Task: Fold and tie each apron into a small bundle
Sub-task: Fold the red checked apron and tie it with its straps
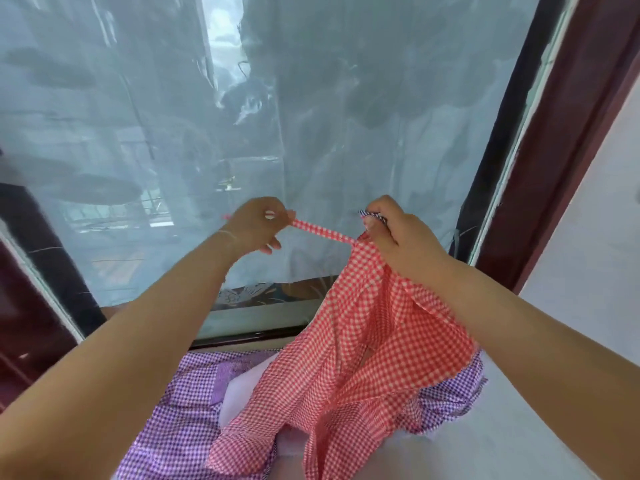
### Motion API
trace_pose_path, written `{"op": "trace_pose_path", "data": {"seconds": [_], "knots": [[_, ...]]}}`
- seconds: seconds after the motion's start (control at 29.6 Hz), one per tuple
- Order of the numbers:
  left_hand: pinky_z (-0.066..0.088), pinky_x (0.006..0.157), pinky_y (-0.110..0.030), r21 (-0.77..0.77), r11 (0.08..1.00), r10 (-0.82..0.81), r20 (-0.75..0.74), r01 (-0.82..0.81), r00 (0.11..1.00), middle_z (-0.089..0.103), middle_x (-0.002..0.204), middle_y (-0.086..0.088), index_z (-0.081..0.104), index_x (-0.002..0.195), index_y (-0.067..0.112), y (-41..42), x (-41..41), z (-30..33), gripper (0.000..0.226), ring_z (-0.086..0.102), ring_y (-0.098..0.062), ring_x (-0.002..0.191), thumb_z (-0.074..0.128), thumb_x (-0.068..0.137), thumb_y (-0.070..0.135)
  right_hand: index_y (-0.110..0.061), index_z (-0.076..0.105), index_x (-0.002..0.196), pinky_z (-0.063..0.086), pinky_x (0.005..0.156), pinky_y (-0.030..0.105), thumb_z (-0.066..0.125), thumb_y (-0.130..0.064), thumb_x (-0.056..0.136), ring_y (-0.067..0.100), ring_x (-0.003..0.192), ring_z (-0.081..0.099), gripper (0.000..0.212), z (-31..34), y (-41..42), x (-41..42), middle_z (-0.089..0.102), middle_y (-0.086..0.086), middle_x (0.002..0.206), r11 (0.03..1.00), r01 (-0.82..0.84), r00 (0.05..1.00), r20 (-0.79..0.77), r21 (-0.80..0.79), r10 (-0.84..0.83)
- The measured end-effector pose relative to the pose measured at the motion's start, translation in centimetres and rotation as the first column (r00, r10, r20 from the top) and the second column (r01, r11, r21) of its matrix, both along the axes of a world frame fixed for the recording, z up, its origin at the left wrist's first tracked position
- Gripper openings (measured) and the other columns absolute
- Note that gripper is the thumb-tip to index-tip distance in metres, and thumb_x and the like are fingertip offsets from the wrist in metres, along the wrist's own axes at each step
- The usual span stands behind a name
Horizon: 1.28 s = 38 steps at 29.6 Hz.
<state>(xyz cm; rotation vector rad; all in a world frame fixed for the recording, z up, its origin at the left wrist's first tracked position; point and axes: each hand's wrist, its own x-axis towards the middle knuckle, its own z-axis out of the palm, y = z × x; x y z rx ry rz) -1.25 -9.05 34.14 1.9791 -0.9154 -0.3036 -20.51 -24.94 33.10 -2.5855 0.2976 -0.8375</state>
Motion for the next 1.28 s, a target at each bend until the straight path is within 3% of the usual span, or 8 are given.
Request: {"op": "trace_pose_path", "data": {"seconds": [0.17, 0.27, 0.37, 0.57, 0.71, 0.84, 1.05, 1.28], "knots": [[0.043, 0.094, -0.036, 0.317, 0.946, -0.028, 0.270, -0.061, 0.963, 0.046, 0.127, -0.008, 0.054, 0.115, 0.009, -1.1, -1.4, -5.0, 0.037, 0.057, -0.025, 0.099, 0.056, 0.093, 0.040, -0.018, 0.046, 0.101, 0.038, 0.064, 0.031, 0.039, -0.027, 0.102, 0.016, 0.067, 0.050, 0.012, -0.3, 0.8, 1.3, 0.055, 0.007, 0.077, 0.978, 0.030, 0.999, -0.039, 0.208, -0.022], [0.042, 0.085, -0.032, 0.663, 0.722, -0.405, 0.172, 0.199, 0.898, 0.061, 0.098, 0.001, 0.059, 0.091, 0.013, 0.8, -3.3, -7.8, 0.030, 0.055, -0.017, 0.089, 0.049, 0.095, 0.041, -0.018, 0.047, 0.100, 0.037, 0.065, 0.022, 0.040, -0.026, 0.102, 0.012, 0.072, 0.049, 0.011, -0.5, 0.3, 1.2, 0.054, 0.002, 0.080, 0.963, 0.067, 0.995, -0.088, 0.261, -0.046], [0.035, 0.104, -0.029, 0.748, 0.545, -0.565, -0.006, 0.378, 0.825, 0.055, 0.129, 0.011, 0.051, 0.127, 0.025, 2.7, -4.7, -8.4, 0.038, 0.052, -0.012, 0.119, 0.059, 0.092, 0.037, -0.017, 0.049, 0.102, 0.032, 0.059, 0.012, 0.040, -0.027, 0.103, 0.006, 0.069, 0.045, 0.014, -0.6, 0.2, 0.9, 0.049, -0.004, 0.077, 0.956, 0.088, 0.989, -0.138, 0.281, -0.050], [0.048, 0.094, -0.031, 0.540, 0.811, -0.408, 0.246, 0.226, 0.879, 0.068, 0.109, 0.003, 0.065, 0.107, 0.020, 0.8, -7.0, -9.8, 0.021, 0.062, -0.013, 0.096, 0.051, 0.095, 0.030, -0.012, 0.051, 0.103, 0.032, 0.053, 0.009, 0.039, -0.026, 0.103, 0.005, 0.066, 0.043, 0.019, -0.4, 1.1, 1.3, 0.048, -0.004, 0.076, 0.955, 0.077, 0.990, -0.137, 0.286, -0.039], [0.053, 0.072, -0.032, -0.013, 1.000, 0.018, 0.192, -0.016, 0.981, 0.069, 0.082, 0.008, 0.064, 0.091, 0.023, 0.7, -9.6, -10.7, 0.016, 0.061, -0.010, 0.074, 0.050, 0.090, 0.029, -0.013, 0.051, 0.105, 0.033, 0.054, 0.007, 0.038, -0.027, 0.103, 0.005, 0.067, 0.044, 0.019, -0.3, 1.6, 1.2, 0.050, -0.004, 0.078, 0.958, 0.072, 0.990, -0.139, 0.277, -0.034], [0.052, 0.070, -0.032, -0.249, 0.967, 0.055, 0.024, -0.048, 0.998, 0.070, 0.077, 0.006, 0.062, 0.094, 0.023, 0.7, -10.5, -10.3, 0.012, 0.063, -0.005, 0.071, 0.051, 0.094, 0.027, -0.013, 0.052, 0.108, 0.034, 0.054, 0.009, 0.038, -0.028, 0.103, 0.007, 0.068, 0.045, 0.021, -0.1, 1.7, 0.8, 0.051, -0.002, 0.079, 0.961, 0.089, 0.988, -0.143, 0.263, -0.052], [0.039, 0.097, -0.009, -0.318, 0.902, -0.405, -0.393, 0.292, 0.826, 0.058, 0.123, 0.007, 0.056, 0.117, 0.022, 1.1, -10.9, -7.8, 0.029, 0.056, 0.006, 0.104, 0.031, 0.103, 0.019, -0.022, 0.051, 0.095, 0.034, 0.058, 0.012, 0.041, -0.030, 0.102, 0.007, 0.067, 0.044, 0.014, 1.2, 1.4, -0.6, 0.050, -0.004, 0.077, 0.977, 0.044, 0.979, -0.202, 0.209, -0.001], [0.042, 0.105, -0.038, -0.494, 0.722, -0.643, -0.221, 0.484, 0.734, 0.054, 0.134, 0.001, 0.065, 0.112, 0.032, -1.0, -11.7, -4.8, 0.029, 0.054, -0.016, 0.122, 0.050, 0.097, 0.013, -0.023, 0.064, 0.093, 0.046, 0.076, 0.024, 0.053, -0.029, 0.098, -0.002, 0.071, 0.057, 0.014, 5.6, 1.3, -3.0, 0.064, -0.012, 0.078, 0.932, -0.064, 0.955, -0.250, 0.357, 0.161]]}}
